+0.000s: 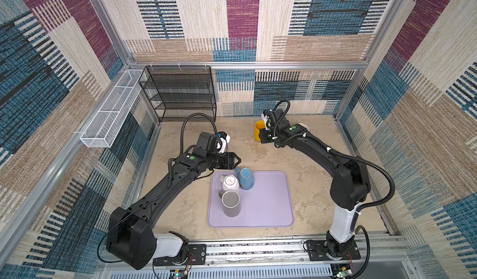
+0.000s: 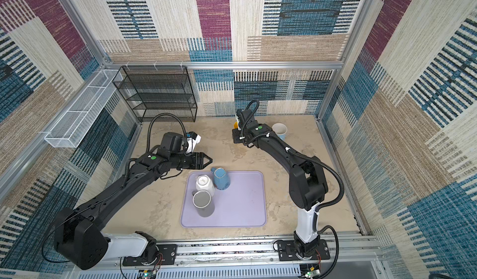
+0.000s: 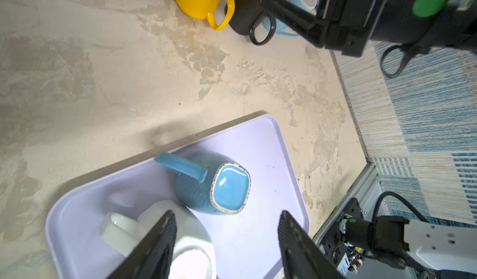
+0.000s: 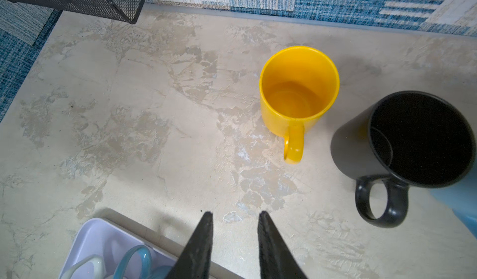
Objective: Turn the mug right side up
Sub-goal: Move the mug to the tray.
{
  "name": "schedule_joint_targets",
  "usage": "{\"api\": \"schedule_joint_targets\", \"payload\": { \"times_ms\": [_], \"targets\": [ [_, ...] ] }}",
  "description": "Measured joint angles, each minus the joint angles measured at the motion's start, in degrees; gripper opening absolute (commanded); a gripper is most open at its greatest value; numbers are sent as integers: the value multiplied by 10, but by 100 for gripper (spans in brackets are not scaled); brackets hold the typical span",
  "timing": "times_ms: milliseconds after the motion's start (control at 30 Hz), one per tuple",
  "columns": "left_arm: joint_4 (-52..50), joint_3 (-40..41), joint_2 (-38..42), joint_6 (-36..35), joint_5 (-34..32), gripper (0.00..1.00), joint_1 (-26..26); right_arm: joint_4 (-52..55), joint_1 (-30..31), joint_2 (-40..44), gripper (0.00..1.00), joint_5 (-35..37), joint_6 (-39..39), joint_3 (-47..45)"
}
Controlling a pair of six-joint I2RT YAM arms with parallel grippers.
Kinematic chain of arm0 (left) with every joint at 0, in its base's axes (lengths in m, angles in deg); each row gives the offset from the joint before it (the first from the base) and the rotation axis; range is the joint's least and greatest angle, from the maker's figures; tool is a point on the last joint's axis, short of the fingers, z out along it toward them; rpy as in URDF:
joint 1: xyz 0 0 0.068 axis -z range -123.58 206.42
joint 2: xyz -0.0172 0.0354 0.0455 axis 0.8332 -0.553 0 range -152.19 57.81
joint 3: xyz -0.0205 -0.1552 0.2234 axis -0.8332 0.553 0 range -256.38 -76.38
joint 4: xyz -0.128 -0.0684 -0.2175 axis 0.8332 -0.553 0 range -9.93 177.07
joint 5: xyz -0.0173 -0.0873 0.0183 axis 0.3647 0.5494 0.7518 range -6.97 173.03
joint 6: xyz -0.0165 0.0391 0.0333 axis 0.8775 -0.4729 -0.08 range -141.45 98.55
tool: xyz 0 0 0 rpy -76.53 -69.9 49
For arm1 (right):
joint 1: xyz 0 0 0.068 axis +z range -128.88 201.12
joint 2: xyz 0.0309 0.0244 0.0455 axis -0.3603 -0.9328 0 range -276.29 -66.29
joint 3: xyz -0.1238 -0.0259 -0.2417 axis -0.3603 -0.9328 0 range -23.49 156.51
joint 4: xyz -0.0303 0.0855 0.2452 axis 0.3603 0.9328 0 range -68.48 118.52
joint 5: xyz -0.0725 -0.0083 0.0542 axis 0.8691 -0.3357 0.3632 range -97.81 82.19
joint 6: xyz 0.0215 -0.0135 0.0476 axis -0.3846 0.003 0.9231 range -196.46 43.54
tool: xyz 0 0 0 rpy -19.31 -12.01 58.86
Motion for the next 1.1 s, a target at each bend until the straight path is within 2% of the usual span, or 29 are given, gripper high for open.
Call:
{"api": "schedule_joint_targets", "payload": {
  "times_ms": [400,1100],
  "targets": [
    [-97,-87,-111,-11,-81,64,68,-28,0,25,32,-30,-13,-67],
    [-166,-196,-236,-44,-103,65,128,-58,0,54,32,-34,-21,-108]
  ]
}}
